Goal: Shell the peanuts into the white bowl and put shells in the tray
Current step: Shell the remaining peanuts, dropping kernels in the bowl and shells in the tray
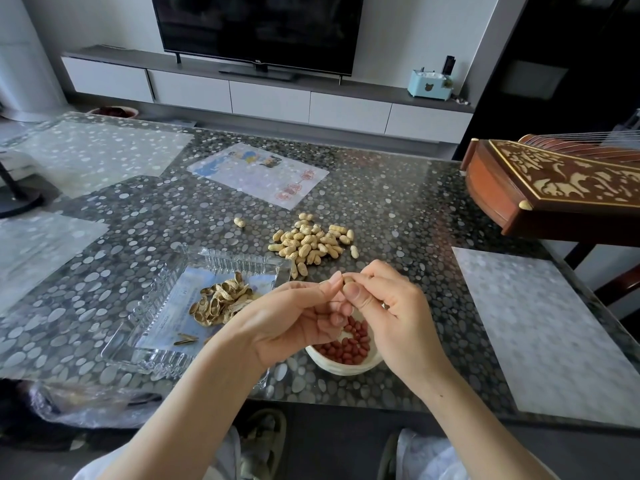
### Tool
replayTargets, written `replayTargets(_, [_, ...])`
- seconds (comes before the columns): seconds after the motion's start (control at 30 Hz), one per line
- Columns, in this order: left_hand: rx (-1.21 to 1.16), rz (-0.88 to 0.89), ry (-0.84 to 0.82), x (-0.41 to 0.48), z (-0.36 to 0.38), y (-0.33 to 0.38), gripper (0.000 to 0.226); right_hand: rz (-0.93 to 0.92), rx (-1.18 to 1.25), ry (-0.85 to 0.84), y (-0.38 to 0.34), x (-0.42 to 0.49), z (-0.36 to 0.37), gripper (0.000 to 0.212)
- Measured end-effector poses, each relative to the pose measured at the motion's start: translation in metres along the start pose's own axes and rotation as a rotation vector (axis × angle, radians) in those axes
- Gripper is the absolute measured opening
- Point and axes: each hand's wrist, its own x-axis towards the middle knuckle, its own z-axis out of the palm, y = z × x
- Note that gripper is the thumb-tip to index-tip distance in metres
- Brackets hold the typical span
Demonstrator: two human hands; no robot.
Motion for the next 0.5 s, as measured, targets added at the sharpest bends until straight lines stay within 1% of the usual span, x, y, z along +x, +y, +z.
replayTargets(0.1, [-0.028,-0.024,-0.015,-0.002,-0.001,0.000,0.023,0.067,0.127,-0.065,-0.001,0.001,-0.003,0.026])
replayTargets(0.2, [-0.117,-0.060,-0.072,-0.003,-0.002,0.001,0.013,0.131,0.193,-0.121,-0.003,0.003,-0.010,0.028])
replayTargets(0.33, [-0.142,-0.090,-0.079,-0.002,-0.002,0.002,0.026,0.225,0.273,-0.163,-0.001,0.005,-0.014,0.028])
replayTargets(0.43, [-0.151,-0.108,-0.077,-0.001,-0.002,0.002,0.024,0.359,0.440,-0.135,0.001,0.004,-0.013,0.031])
replayTargets(0.5, [-0.155,-0.116,-0.061,0.000,-0.002,0.001,0.021,0.444,0.629,-0.116,0.000,0.005,-0.013,0.030])
